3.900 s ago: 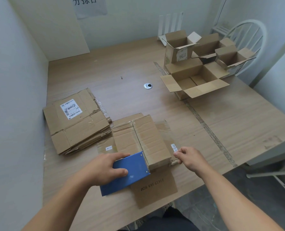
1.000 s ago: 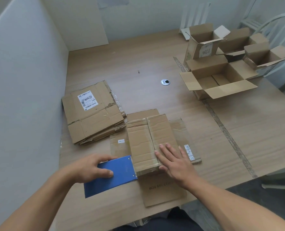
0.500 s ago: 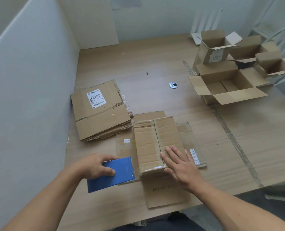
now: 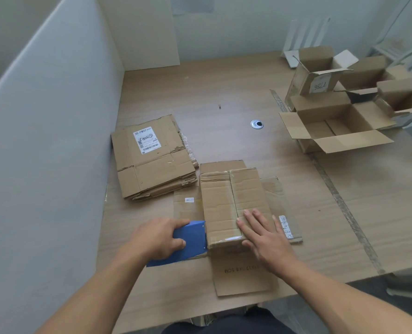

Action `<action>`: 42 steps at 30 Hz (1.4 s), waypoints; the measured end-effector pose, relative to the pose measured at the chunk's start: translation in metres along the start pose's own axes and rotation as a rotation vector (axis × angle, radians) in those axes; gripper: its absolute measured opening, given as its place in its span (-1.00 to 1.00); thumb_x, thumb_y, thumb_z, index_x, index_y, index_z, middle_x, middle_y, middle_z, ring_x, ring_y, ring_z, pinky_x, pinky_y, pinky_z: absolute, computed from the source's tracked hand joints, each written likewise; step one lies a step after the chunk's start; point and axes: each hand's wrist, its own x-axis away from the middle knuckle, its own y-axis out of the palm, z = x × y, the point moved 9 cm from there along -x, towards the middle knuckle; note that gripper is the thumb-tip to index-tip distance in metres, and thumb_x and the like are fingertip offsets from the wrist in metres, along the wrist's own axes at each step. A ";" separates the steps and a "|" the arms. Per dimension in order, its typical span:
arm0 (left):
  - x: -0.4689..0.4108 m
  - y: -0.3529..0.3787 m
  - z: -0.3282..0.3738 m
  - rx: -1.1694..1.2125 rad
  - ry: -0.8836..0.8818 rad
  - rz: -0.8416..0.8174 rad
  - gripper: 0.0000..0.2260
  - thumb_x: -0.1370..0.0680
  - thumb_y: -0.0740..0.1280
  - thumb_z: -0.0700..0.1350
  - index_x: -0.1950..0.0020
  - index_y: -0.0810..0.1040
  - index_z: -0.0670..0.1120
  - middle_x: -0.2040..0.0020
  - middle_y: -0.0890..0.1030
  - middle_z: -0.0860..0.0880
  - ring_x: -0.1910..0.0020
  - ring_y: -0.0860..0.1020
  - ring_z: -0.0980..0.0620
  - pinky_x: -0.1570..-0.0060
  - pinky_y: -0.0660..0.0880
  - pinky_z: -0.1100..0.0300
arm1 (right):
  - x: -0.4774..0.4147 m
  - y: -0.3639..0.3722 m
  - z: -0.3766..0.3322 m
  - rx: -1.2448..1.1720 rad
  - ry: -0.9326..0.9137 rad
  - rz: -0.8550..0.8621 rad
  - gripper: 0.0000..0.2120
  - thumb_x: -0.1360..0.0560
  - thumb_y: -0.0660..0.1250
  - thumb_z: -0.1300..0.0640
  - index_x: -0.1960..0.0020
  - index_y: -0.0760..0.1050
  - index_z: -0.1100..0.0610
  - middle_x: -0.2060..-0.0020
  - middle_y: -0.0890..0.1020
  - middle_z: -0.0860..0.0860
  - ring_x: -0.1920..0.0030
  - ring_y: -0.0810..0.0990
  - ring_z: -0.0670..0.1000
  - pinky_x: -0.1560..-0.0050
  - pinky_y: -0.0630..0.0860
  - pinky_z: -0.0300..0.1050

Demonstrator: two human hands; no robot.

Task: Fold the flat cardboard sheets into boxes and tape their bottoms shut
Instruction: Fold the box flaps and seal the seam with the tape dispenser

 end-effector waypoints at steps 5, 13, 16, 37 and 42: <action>0.003 -0.009 0.016 -0.150 -0.055 0.078 -0.56 -0.49 0.29 0.04 -0.37 0.41 0.24 -0.14 0.59 0.03 -0.11 0.55 -0.08 0.03 0.49 0.08 | 0.000 -0.001 0.000 -0.022 0.022 -0.039 -0.46 -0.66 -0.24 -0.20 -0.49 0.29 -0.11 -0.48 0.37 -0.07 -0.50 0.20 0.01 -0.28 0.37 0.30; 0.015 0.014 -0.006 -0.122 -0.190 0.247 -0.62 -0.54 0.22 -0.05 -0.34 0.33 0.17 -0.04 0.62 0.02 -0.02 0.59 -0.10 0.23 0.33 0.16 | -0.001 0.000 -0.002 -0.107 -0.032 -0.029 -0.35 -0.48 -0.33 -0.35 -0.56 -0.11 -0.27 -0.50 -0.22 -0.29 -0.52 -0.30 -0.18 -0.51 -0.13 0.19; 0.029 0.031 -0.028 -0.079 -0.247 0.319 -0.54 -0.58 0.18 -0.06 -0.47 0.20 0.15 0.11 0.55 0.03 0.17 0.50 -0.09 0.28 0.31 0.14 | -0.002 -0.005 -0.003 -0.167 -0.013 -0.044 -0.45 -0.59 -0.13 -0.30 -0.56 -0.07 -0.28 -0.46 -0.26 -0.33 -0.49 -0.33 -0.21 -0.55 -0.16 0.18; 0.046 0.053 -0.022 0.306 -0.153 0.667 -0.43 -0.48 0.46 -0.15 -0.47 0.40 -0.15 -0.35 0.49 -0.18 -0.23 0.48 -0.23 -0.26 0.44 -0.10 | 0.023 -0.036 0.016 -0.713 0.217 0.232 -0.32 -0.51 0.40 -0.08 -0.50 0.12 -0.27 -0.58 0.01 -0.12 -0.56 -0.05 -0.07 -0.49 0.02 -0.03; 0.035 0.055 0.042 0.729 -0.023 0.455 -0.57 -0.60 0.36 -0.03 -0.45 0.46 -0.09 -0.32 0.55 0.07 -0.29 0.49 0.10 -0.28 0.32 0.32 | 0.048 -0.021 0.042 -0.924 0.512 0.265 -0.40 -0.54 0.36 -0.07 -0.53 0.25 -0.08 -0.44 0.35 0.01 -0.33 0.44 0.01 -0.34 0.44 0.11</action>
